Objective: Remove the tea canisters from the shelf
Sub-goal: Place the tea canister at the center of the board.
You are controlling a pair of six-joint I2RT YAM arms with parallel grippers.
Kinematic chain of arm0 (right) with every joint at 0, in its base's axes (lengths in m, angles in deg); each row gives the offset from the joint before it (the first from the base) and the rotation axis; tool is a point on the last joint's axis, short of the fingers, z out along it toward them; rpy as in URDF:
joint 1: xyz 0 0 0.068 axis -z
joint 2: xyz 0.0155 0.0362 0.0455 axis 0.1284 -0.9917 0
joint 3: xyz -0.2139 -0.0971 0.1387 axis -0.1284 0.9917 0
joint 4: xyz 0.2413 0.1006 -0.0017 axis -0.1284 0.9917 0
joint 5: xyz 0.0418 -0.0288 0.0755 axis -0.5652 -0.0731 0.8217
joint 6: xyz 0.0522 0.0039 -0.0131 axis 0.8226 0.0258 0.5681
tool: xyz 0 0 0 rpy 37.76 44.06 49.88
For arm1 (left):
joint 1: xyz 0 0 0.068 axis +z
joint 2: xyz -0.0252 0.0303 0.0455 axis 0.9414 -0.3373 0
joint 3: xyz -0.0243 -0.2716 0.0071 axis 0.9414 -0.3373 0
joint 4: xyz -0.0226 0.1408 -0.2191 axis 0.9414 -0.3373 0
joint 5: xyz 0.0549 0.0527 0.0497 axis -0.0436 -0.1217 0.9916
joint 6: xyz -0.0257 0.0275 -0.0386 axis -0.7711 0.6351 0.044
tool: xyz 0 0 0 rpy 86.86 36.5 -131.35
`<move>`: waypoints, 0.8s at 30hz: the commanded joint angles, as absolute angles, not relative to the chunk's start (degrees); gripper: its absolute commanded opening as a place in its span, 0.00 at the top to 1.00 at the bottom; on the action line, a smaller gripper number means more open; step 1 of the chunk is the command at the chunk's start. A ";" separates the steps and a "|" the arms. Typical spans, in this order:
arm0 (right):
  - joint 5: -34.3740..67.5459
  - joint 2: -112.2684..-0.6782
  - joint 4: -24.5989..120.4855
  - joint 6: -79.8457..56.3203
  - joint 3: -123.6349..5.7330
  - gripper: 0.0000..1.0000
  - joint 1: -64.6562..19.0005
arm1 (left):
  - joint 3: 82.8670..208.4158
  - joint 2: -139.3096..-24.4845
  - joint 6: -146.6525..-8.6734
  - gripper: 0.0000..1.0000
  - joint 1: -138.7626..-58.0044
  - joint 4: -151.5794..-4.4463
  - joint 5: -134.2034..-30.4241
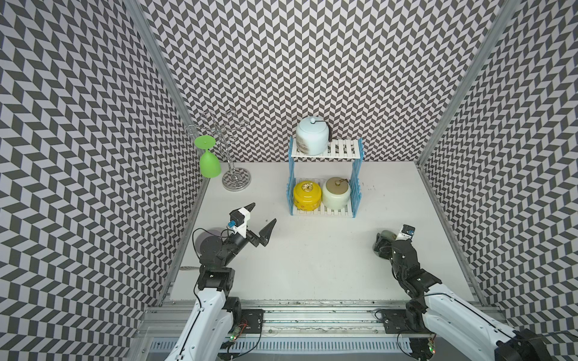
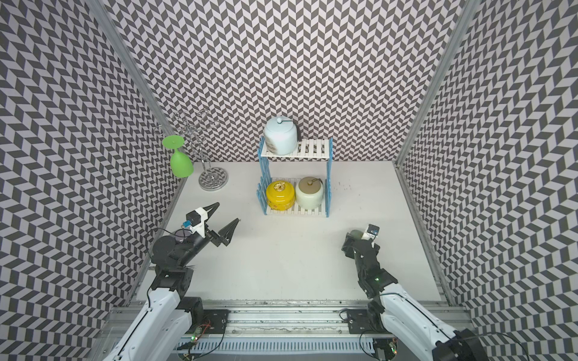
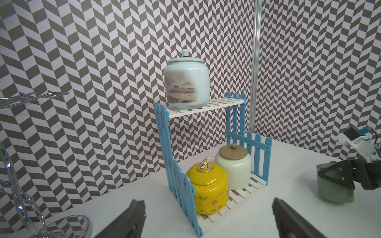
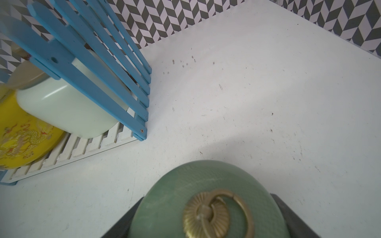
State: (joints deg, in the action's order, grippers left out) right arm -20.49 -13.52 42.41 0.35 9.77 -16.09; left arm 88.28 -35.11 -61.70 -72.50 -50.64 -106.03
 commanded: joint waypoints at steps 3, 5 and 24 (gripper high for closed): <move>-21.25 -13.34 35.71 -0.13 7.98 0.19 -16.41 | 88.20 -34.78 -61.62 0.00 -72.65 -50.11 -106.73; -21.25 -13.19 35.95 -0.02 8.00 0.18 -16.38 | 88.15 -34.90 -61.98 0.00 -72.74 -49.77 -107.24; -20.22 -11.73 36.24 -0.80 8.34 0.00 -16.41 | 88.84 -34.76 -62.66 0.00 -72.20 -50.38 -107.18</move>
State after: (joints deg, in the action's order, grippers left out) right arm -20.12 -12.45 39.20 -0.18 9.44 -16.18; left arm 88.28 -35.20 -62.20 -72.50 -50.64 -106.84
